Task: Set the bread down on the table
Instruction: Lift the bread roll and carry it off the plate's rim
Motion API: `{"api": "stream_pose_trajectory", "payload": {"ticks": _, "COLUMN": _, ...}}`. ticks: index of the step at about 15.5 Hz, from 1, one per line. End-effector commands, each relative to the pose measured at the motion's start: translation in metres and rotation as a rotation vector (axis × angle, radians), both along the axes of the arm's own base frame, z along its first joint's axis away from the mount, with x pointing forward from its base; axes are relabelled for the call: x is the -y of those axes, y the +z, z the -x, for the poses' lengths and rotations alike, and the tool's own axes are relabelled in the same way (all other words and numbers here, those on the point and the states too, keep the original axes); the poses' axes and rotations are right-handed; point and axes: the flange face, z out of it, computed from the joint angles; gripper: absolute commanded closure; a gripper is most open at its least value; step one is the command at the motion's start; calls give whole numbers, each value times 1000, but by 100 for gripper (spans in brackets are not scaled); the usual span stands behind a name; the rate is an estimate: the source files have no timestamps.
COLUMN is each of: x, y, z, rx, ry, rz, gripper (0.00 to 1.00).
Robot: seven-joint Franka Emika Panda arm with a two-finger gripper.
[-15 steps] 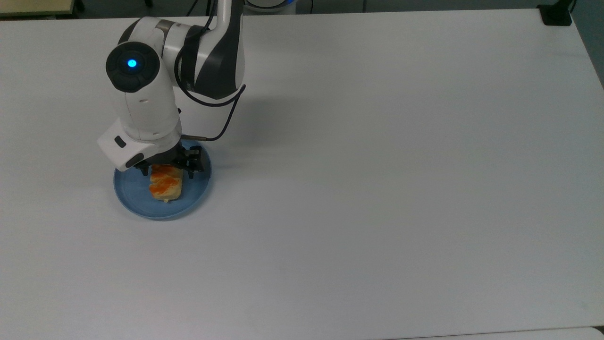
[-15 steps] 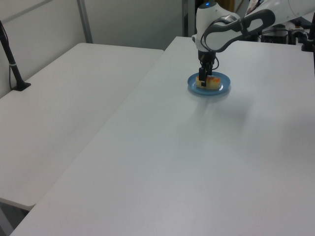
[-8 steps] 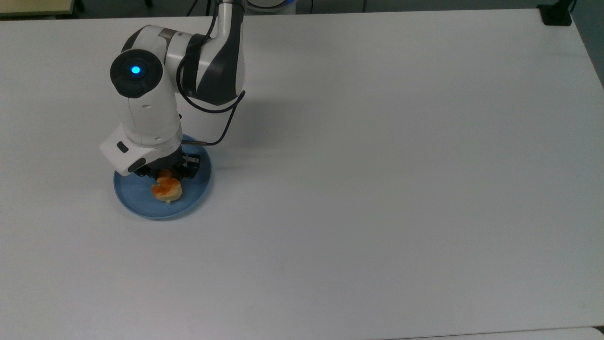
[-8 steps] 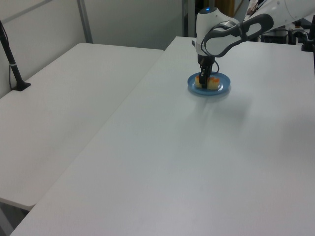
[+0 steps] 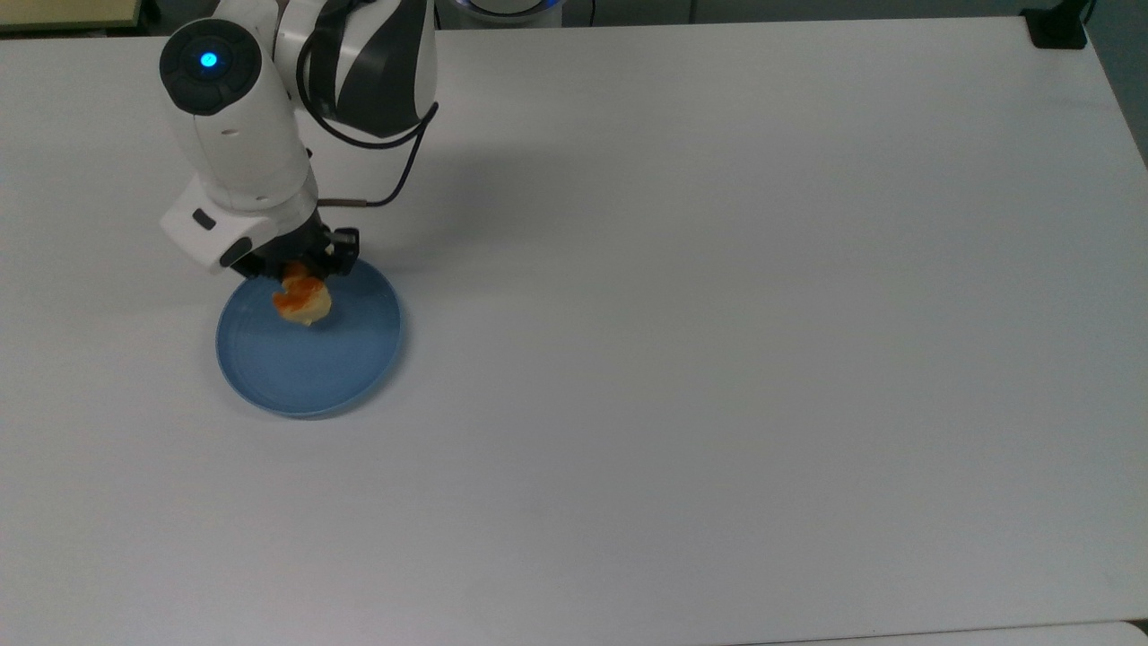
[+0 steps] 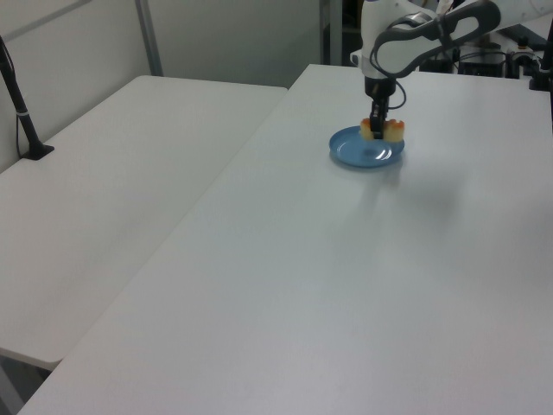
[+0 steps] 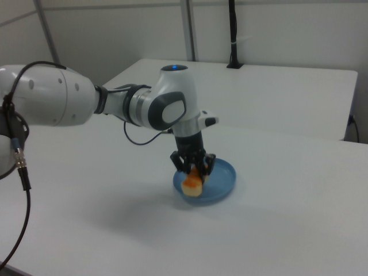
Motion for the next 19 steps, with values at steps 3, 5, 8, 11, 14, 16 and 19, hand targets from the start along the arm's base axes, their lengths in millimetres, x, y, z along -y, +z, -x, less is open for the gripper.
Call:
{"api": "stream_pose_trajectory", "payload": {"ticks": 3, "x": 23, "y": -45, "z": 110, "rx": 30, "ry": 45, "rz": 4, "gripper": 67}}
{"api": "stream_pose_trajectory", "payload": {"ticks": 5, "x": 35, "y": -44, "z": 115, "rx": 45, "ry": 10, "rz": 7, "gripper": 67}}
{"api": "stream_pose_trajectory", "payload": {"ticks": 8, "x": 34, "y": -41, "z": 113, "rx": 52, "ry": 6, "rz": 8, "gripper": 67}}
{"api": "stream_pose_trajectory", "payload": {"ticks": 11, "x": 33, "y": -27, "z": 102, "rx": 79, "ry": 0, "rz": 17, "gripper": 66}}
{"api": "stream_pose_trajectory", "payload": {"ticks": 14, "x": 35, "y": 12, "z": 87, "rx": 59, "ry": -12, "rz": 16, "gripper": 66}}
{"api": "stream_pose_trajectory", "payload": {"ticks": 16, "x": 35, "y": 31, "z": 90, "rx": 51, "ry": -19, "rz": 11, "gripper": 65}}
{"api": "stream_pose_trajectory", "payload": {"ticks": 19, "x": 36, "y": 33, "z": 106, "rx": 19, "ry": -19, "rz": 1, "gripper": 65}}
